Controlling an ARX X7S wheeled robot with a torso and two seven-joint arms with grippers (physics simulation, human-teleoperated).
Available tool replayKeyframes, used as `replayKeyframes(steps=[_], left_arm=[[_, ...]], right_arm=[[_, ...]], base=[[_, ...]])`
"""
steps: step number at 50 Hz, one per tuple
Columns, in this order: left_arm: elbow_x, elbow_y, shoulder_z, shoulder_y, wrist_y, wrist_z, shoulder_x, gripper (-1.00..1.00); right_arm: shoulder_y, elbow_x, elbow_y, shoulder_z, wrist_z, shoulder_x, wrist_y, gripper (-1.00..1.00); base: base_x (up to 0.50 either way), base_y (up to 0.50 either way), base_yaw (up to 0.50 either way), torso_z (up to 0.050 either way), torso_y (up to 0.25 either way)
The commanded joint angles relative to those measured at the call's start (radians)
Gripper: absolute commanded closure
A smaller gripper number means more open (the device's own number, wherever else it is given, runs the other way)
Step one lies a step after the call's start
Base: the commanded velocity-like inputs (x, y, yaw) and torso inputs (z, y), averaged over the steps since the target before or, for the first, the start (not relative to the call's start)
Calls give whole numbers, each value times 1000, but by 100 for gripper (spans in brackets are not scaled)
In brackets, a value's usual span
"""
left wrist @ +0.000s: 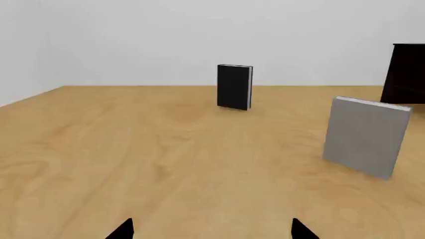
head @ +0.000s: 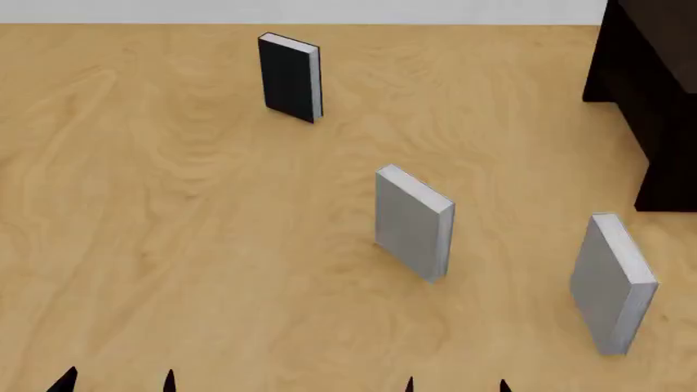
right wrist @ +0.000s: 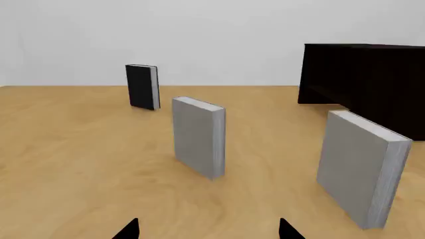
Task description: Pick up the book on the right and place it on the cabinet shelf.
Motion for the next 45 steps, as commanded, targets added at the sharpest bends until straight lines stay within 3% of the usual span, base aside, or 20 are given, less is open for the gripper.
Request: replayKeyframes(steps=[1,9,12,20,34,45], left_arm=[[-10,0,11,0,0,-11,-10,-100],[-14,8,45,0,-7,-53,-37,-100],[0,88,40,1,-68,-90,-46,-100],[15,211,50,-35,-167,-116,-82,-100],[3,444,52,-143,-494,-138,-105,-100],[-15,547,52,-332,-714,-140,-120,-100]], right_arm=[[0,9,0,-13,13,9,0,-100],[9,103,-33,-12,25,33,44,-100],[19,-2,-163,-49,70,72,154,-100],[82,-9,-321,-43,84,100,325,-100],[230,-25,-512,-41,92,143,628,-100],[381,-29,-620,-49,74,170,891,-100]], base=[[0,0,0,0,0],[0,0,0,0,0],[0,0,0,0,0],[0,0,0,0,0],[0,0,0,0,0],[0,0,0,0,0]])
